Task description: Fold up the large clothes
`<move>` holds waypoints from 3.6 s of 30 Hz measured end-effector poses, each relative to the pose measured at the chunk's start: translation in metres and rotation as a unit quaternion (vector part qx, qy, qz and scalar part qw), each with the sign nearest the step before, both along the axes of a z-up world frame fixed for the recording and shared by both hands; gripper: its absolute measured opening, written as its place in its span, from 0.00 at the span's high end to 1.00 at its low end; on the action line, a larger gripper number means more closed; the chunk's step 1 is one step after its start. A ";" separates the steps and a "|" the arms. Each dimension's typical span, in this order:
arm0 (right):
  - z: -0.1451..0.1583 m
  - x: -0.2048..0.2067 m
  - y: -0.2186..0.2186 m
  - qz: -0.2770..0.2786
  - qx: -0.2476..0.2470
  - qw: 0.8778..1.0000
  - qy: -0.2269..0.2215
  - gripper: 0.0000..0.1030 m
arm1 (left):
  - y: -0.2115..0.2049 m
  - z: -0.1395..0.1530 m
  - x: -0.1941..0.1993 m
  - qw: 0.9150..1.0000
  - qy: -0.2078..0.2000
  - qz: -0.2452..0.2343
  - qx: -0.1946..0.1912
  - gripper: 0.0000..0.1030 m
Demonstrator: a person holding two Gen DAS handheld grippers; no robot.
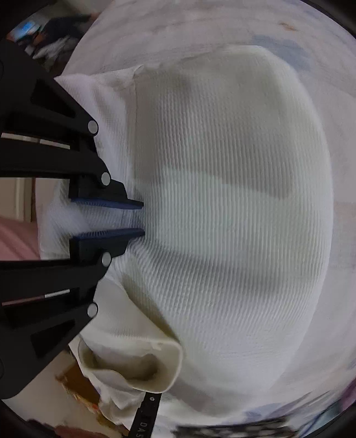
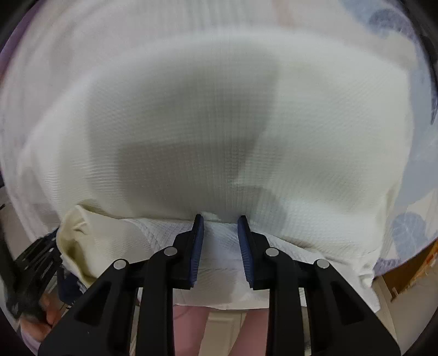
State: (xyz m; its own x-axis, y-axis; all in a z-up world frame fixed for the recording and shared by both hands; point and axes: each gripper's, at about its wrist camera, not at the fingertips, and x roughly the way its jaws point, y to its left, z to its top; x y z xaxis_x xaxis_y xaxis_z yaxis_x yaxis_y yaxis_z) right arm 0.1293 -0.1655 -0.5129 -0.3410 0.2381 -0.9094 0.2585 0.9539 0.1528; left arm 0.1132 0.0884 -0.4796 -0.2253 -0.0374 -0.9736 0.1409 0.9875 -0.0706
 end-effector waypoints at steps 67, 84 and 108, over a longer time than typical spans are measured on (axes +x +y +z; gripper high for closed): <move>0.090 -0.043 -0.127 -0.174 -0.020 0.979 -0.101 0.22 | 0.025 0.078 0.034 0.993 -0.009 0.100 0.064 0.27; 0.067 -0.114 -0.019 -0.195 0.082 0.977 -0.003 0.22 | -0.021 0.016 -0.049 0.973 0.084 0.213 -0.006 0.75; 0.043 -0.114 0.013 -0.257 0.140 0.955 0.049 0.22 | 0.006 0.017 -0.036 0.945 0.094 0.304 -0.081 0.94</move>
State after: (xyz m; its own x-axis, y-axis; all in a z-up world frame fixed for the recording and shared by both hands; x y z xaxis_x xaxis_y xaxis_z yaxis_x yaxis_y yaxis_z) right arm 0.0151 -0.1527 -0.4700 -0.1941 0.6263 -0.7551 0.7078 0.6223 0.3343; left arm 0.0772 0.0940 -0.4624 -0.2836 -0.3598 -0.8889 -0.4781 0.8566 -0.1942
